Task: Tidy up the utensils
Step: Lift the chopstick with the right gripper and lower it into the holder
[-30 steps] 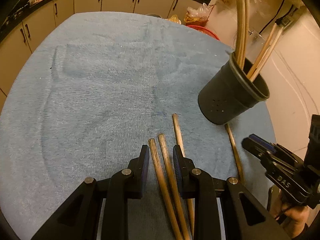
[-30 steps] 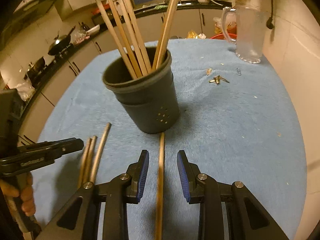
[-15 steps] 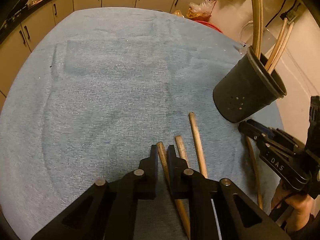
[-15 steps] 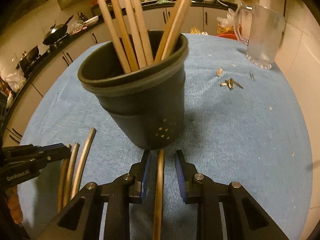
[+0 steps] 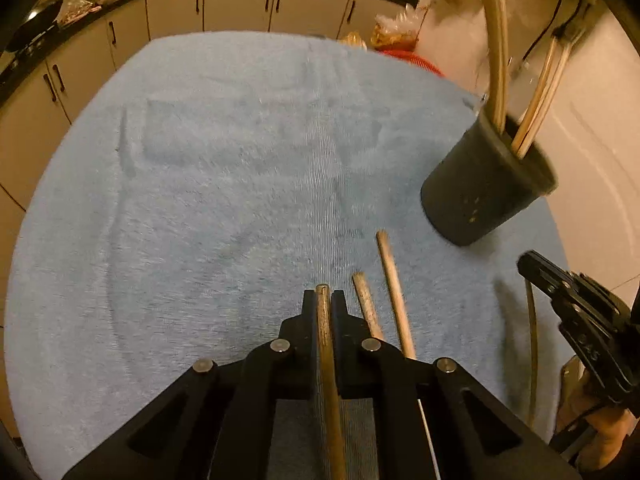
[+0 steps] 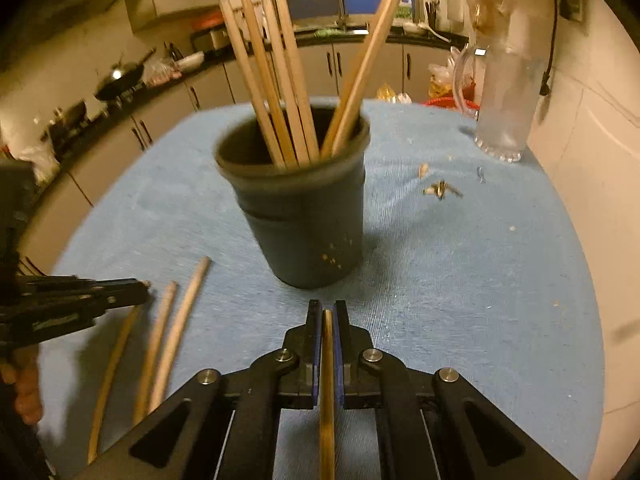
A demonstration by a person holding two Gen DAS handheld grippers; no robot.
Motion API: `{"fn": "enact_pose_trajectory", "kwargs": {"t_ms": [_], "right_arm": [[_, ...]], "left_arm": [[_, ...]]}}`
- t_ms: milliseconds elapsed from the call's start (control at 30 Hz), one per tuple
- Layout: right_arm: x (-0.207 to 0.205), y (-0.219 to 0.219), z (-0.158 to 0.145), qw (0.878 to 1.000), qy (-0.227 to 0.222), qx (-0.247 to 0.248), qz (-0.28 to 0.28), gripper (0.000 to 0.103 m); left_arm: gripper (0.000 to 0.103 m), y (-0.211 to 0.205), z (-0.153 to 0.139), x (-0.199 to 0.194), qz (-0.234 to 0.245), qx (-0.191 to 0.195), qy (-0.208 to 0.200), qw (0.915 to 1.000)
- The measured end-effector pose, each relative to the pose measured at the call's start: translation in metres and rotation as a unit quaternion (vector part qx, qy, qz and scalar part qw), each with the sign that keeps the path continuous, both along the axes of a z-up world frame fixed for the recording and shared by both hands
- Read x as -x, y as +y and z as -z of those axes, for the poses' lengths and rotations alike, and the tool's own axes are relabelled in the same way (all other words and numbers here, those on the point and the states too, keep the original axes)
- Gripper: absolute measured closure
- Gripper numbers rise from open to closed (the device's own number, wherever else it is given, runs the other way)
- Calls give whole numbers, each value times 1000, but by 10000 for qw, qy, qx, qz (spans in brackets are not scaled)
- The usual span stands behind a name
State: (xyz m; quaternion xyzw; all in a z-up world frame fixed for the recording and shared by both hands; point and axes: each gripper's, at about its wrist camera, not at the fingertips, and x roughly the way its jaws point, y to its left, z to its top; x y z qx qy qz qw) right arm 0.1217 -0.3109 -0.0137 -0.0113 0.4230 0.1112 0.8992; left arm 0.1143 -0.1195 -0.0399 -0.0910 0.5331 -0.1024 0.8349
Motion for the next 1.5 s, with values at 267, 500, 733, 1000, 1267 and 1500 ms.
{"fn": "enact_pose_trajectory", "kwargs": {"t_ms": [267, 500, 733, 1000, 1267, 1500], "right_arm": [[36, -1, -78, 9970, -656, -327, -240, 97], [81, 3, -137, 9902, -1248, -427, -463, 97], [97, 5, -157, 9871, -1469, -369, -519, 97], [102, 6, -168, 9852, -1573, -397, -550, 97], [101, 9, -188, 9819, -1760, -424, -563, 97], [99, 13, -206, 9797, -1873, -450, -564, 97]], "left_arm": [[97, 25, -76, 22, -165, 356, -732, 9965], [97, 42, -144, 46, -159, 544, -1375, 9889], [97, 37, -174, 59, -60, 552, -1673, 9843], [97, 35, -190, 63, -10, 532, -1829, 9817], [97, 32, -214, 61, 10, 480, -2025, 9781], [97, 29, -233, 56, 15, 358, -2170, 9755]]}}
